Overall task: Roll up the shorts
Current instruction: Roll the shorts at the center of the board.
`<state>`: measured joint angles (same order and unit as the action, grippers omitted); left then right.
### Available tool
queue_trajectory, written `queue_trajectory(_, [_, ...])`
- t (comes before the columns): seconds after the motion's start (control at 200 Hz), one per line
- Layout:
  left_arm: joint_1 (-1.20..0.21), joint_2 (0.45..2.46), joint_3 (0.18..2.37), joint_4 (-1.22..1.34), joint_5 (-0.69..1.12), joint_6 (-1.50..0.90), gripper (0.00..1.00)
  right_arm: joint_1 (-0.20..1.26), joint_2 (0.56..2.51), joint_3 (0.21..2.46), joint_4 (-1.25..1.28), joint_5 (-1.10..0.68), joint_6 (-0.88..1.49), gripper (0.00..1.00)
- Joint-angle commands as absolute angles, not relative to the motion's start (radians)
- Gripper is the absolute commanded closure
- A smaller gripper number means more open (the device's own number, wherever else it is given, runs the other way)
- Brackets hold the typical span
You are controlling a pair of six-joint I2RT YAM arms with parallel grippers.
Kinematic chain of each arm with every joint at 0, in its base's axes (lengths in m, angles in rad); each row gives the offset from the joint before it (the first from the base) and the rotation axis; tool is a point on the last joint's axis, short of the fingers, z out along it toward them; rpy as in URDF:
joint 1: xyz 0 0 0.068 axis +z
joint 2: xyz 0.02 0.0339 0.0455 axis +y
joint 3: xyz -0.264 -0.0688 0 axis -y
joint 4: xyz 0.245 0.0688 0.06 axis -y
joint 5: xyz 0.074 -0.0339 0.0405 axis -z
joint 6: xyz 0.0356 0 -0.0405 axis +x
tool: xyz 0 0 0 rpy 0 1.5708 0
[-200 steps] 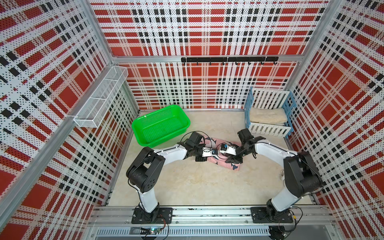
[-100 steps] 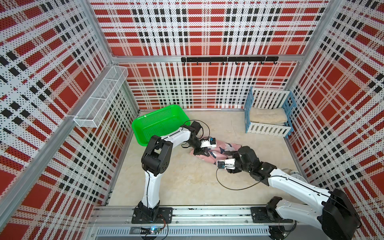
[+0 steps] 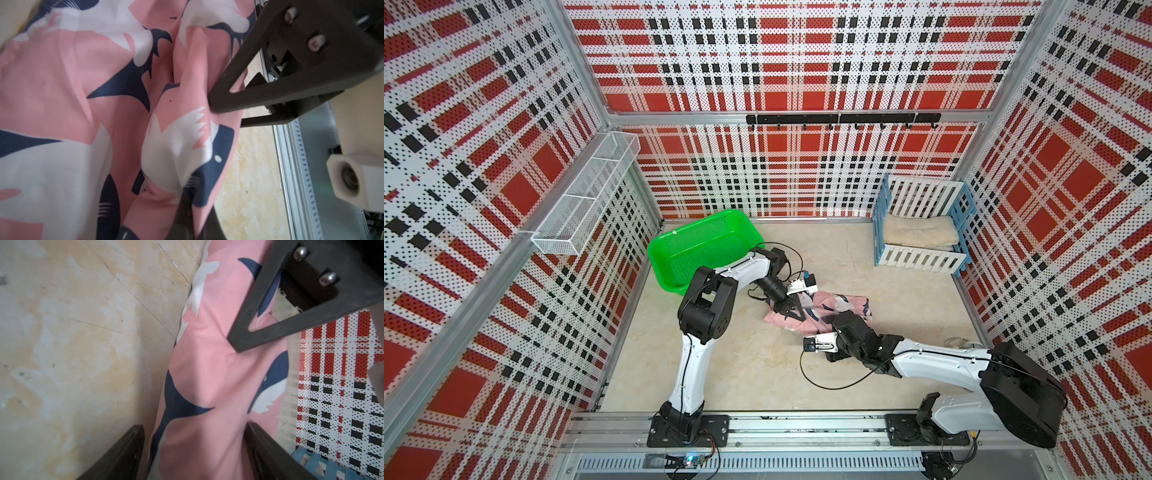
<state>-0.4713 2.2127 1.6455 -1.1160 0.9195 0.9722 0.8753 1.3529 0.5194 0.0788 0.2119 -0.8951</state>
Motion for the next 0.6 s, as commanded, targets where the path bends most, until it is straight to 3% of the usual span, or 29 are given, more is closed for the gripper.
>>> queue_trajectory(0.0, [-0.461,2.211,1.666,-1.14,0.988,0.925,1.0,0.884,1.391,0.485,0.163,0.327,-0.87,0.13])
queue_trajectory(0.15, [-0.462,2.204,1.661,-1.139,0.998,0.91,1.0,0.883,1.457,0.467,0.243,0.427,-0.871,0.13])
queue_trajectory(0.24, [-0.462,2.195,1.648,-1.138,1.002,0.922,1.0,0.882,1.468,0.486,0.226,0.418,-0.868,0.3])
queue_trajectory(0.261, [-0.462,2.189,1.643,-1.14,0.996,0.933,0.93,0.881,1.462,0.494,0.21,0.401,-0.865,0.37])
queue_trajectory(0.326, [-0.461,2.158,1.613,-1.141,0.966,0.986,0.59,0.87,1.437,0.527,0.116,0.316,-0.852,0.6])
queue_trajectory(0.361, [-0.46,2.131,1.596,-1.143,0.947,1.029,0.5,0.861,1.428,0.543,0.067,0.276,-0.845,0.76])
queue_trajectory(0.431, [-0.452,2.065,1.547,-1.101,0.936,1.079,0.42,0.832,1.411,0.576,-0.046,0.163,-0.842,0.99])
queue_trajectory(0.471, [-0.443,2.021,1.516,-1.058,0.928,1.089,0.3,0.813,1.403,0.598,-0.108,0.095,-0.836,1.0])
queue_trajectory(0.596, [-0.422,1.838,1.313,-0.754,0.845,0.99,0.26,0.729,1.387,0.673,-0.297,-0.125,-0.824,1.0])
